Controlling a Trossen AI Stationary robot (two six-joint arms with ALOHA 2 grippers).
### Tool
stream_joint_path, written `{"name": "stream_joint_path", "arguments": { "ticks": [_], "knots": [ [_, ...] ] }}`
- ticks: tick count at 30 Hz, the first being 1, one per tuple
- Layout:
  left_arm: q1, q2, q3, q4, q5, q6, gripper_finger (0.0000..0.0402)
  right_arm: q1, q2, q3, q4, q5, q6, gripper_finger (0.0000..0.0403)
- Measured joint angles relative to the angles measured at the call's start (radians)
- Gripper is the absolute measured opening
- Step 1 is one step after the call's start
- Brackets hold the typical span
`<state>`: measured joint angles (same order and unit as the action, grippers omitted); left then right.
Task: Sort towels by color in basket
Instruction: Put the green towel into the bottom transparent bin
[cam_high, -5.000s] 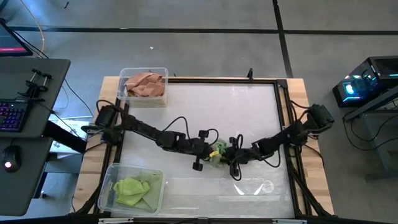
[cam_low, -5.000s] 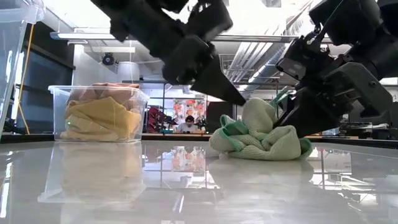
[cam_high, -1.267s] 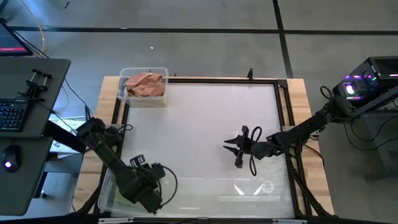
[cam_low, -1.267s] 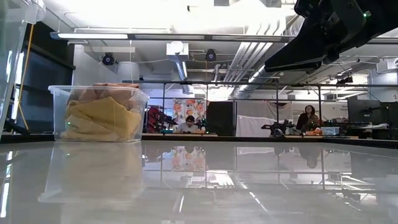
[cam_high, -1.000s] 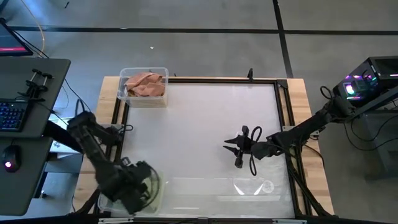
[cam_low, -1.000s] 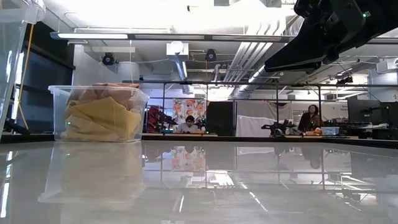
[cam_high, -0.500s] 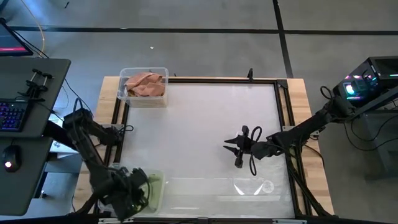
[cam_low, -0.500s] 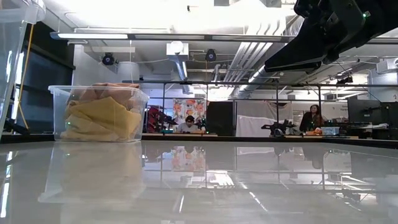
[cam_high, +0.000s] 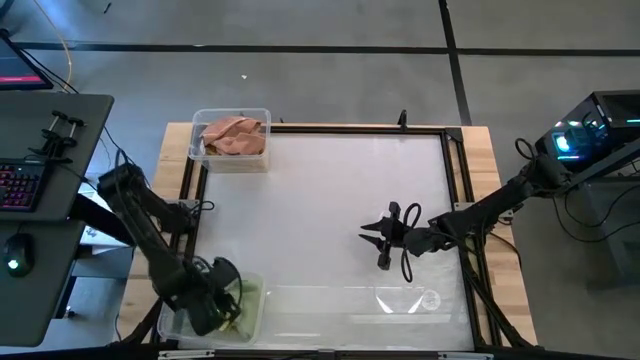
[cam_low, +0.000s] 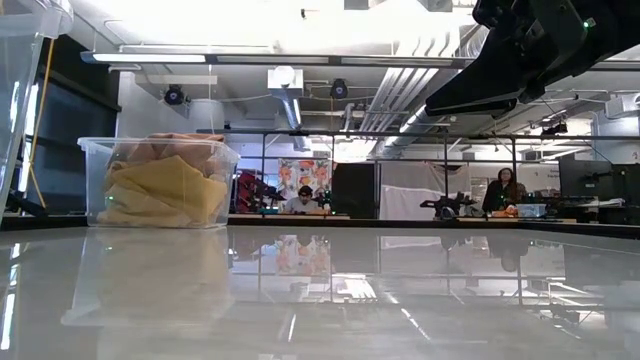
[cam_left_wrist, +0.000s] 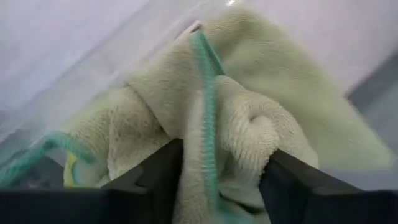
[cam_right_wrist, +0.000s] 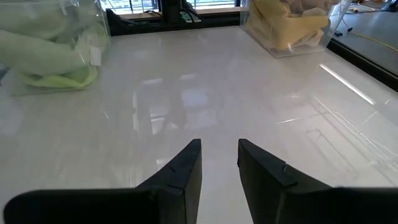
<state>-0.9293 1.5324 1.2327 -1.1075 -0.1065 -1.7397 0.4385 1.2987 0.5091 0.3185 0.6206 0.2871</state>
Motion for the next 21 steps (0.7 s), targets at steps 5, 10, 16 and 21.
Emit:
{"name": "stream_joint_path", "arguments": {
  "ticks": [5,10,16,21],
  "knots": [
    [0.0,-0.115,0.0,0.013,0.065,-0.072,0.0212,0.0,0.0,0.0,0.0,0.0,0.002,0.0099],
    [0.0,-0.189,0.0,0.002,0.133,-0.084,0.0209,0.0,0.0,0.0,0.0,0.0,0.002,0.0099],
    [0.019,-0.173,-0.008,0.047,0.022,0.002,0.0195,0.0,0.0,0.0,0.001,0.0,0.003,0.0099],
    [0.069,-0.089,-0.069,0.16,0.077,0.147,0.0167,0.0,0.0,0.0,0.004,0.0,0.015,0.0099]
  ]
}}
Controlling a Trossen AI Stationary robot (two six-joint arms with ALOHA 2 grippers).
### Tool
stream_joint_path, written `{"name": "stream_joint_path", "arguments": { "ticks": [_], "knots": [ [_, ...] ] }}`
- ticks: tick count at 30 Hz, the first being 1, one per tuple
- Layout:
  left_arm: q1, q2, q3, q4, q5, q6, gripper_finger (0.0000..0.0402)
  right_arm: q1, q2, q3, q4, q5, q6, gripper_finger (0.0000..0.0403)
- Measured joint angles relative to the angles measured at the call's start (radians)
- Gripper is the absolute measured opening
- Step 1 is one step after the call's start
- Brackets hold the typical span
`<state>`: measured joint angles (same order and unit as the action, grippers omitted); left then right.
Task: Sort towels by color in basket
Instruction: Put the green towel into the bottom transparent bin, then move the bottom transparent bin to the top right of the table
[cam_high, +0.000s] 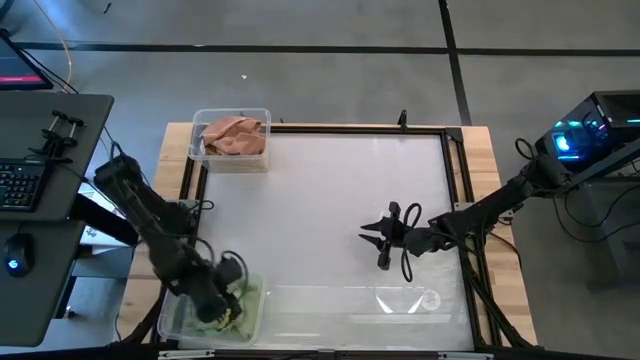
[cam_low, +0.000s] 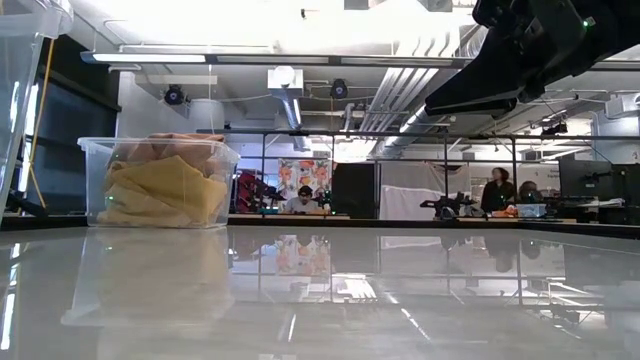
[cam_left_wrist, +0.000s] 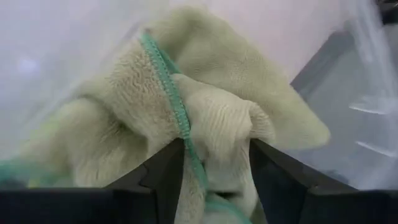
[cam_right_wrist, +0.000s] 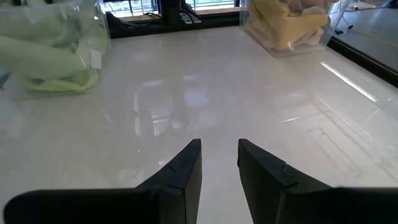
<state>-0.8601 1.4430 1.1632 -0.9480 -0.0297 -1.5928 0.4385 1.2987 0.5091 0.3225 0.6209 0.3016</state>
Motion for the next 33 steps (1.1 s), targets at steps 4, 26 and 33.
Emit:
{"name": "stream_joint_path", "arguments": {
  "ticks": [4,26,33],
  "knots": [
    [0.034,0.081,-0.017,0.079,0.11,0.129,0.014,0.0,0.0,0.0,0.002,-0.003,0.008,0.0099],
    [-0.053,0.043,0.225,-0.146,-0.451,0.4,0.0108,-0.124,0.524,0.75,-0.232,-0.64,-0.59,0.0099],
    [-0.031,0.113,0.223,-0.332,-0.361,0.52,0.0108,-0.125,0.584,0.904,-0.58,-0.667,-0.54,0.0099]
  ]
}}
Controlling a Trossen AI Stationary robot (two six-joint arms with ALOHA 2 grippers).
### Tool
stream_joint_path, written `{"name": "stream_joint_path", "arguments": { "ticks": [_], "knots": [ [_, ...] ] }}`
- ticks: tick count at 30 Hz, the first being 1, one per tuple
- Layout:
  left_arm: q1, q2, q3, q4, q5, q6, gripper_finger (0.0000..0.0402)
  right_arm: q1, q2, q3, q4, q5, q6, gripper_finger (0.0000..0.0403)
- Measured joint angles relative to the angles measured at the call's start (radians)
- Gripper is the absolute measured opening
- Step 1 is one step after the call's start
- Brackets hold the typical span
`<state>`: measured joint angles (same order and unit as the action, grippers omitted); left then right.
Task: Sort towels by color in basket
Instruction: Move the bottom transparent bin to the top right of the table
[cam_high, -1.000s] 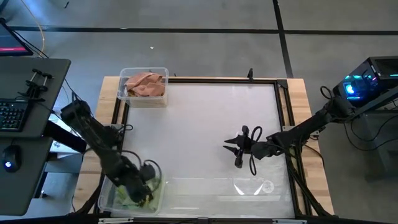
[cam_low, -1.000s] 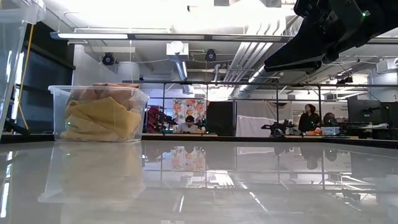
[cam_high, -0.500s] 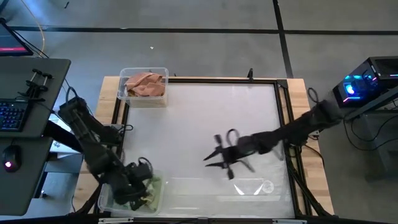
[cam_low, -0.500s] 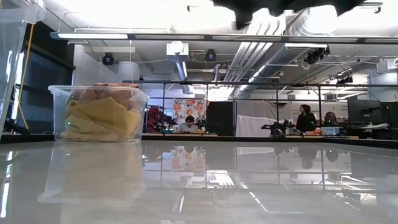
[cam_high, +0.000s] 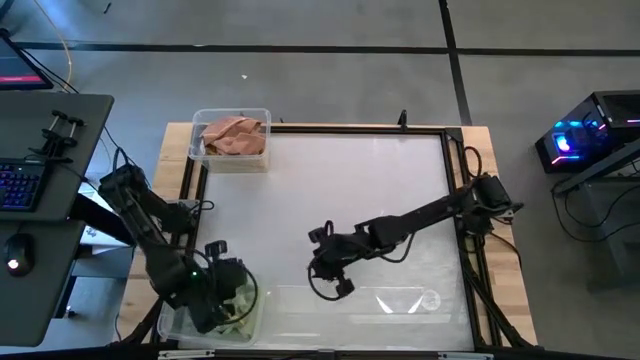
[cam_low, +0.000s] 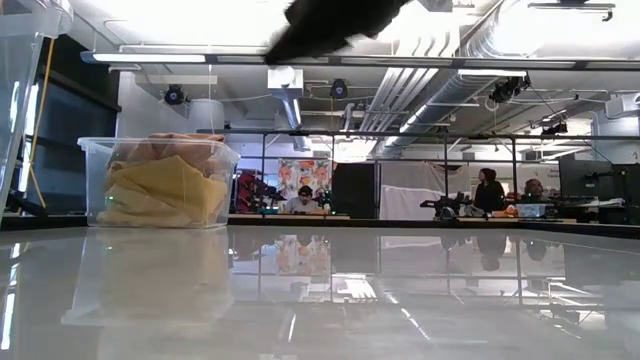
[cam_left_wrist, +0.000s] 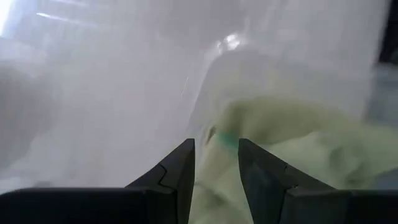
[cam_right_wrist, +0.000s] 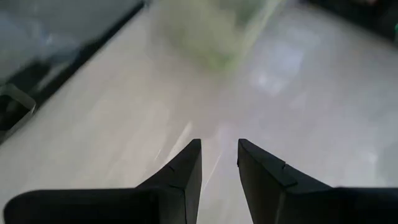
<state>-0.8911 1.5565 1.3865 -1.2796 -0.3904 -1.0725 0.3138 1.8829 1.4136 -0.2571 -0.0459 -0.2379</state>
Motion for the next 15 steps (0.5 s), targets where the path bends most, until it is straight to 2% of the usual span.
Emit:
{"name": "stream_joint_path", "arguments": {
  "ticks": [6,11,15],
  "knots": [
    [0.039,0.023,0.0,-0.101,0.063,0.064,0.0108,0.01,-0.085,-0.092,-0.11,-0.008,0.053,0.0099],
    [0.07,0.021,-0.017,-0.105,0.042,0.125,0.0108,0.021,-0.25,-0.295,-0.072,-0.015,0.127,0.0099],
    [0.097,0.021,-0.049,-0.094,0.051,0.181,0.0108,0.039,-0.413,-0.49,0.049,-0.014,0.208,0.0099]
  ]
}}
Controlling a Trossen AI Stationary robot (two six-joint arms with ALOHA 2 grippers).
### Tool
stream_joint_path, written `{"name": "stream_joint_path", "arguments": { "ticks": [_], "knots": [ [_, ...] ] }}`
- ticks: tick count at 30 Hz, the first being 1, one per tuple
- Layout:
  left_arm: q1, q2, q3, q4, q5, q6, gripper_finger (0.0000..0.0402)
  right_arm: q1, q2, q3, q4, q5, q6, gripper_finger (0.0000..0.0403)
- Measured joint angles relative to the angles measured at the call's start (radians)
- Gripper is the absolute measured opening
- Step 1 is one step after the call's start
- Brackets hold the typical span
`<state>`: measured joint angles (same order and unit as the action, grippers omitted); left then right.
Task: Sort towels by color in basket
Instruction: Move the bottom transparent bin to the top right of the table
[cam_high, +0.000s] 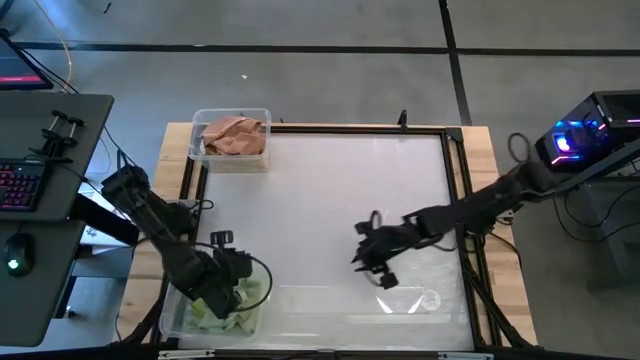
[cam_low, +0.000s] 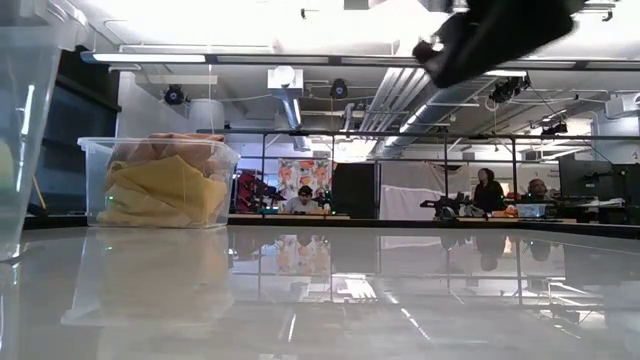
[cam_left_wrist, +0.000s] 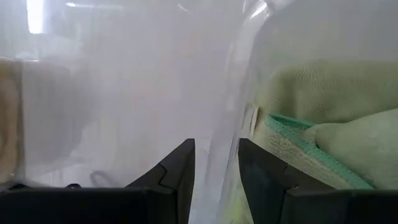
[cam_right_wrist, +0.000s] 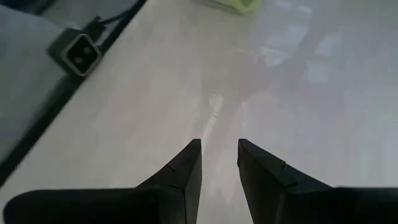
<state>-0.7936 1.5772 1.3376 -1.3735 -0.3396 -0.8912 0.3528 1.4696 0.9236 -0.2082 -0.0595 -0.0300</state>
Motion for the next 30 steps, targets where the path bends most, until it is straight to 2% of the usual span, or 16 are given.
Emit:
{"name": "stream_joint_path", "arguments": {
  "ticks": [4,7,11,13,16,19,21,26,30],
  "knots": [
    [0.048,0.0,-0.038,0.102,0.058,0.052,0.0102,0.02,-0.133,-0.184,0.162,0.003,0.083,0.0099],
    [0.107,-0.003,-0.061,0.191,0.107,0.074,0.0074,0.034,-0.2,-0.29,0.246,0.019,0.142,0.0099],
    [0.204,-0.002,-0.064,0.282,0.118,0.076,0.002,0.055,-0.256,-0.367,0.265,0.097,0.218,0.0099],
    [0.263,-0.001,-0.064,0.334,0.109,0.1,0.0011,0.069,-0.272,-0.385,0.264,0.133,0.24,0.0099],
    [0.36,0.0,-0.066,0.431,0.102,0.109,0.0018,0.088,-0.287,-0.39,0.253,0.146,0.257,0.0099],
    [0.469,0.01,-0.066,0.52,0.032,0.094,0.0024,0.115,-0.302,-0.389,0.238,0.147,0.253,0.0099],
    [0.546,0.022,-0.066,0.587,0.0,0.142,0.0024,0.137,-0.324,-0.382,0.2,0.154,0.258,0.0099],
    [0.713,0.081,-0.066,0.827,-0.008,0.356,0.0028,0.202,-0.401,-0.302,-0.029,0.31,0.352,0.0099],
    [0.806,0.152,-0.066,1.061,0.051,0.495,0.0042,0.24,-0.446,-0.255,-0.127,0.405,0.371,0.0099]
  ]
}}
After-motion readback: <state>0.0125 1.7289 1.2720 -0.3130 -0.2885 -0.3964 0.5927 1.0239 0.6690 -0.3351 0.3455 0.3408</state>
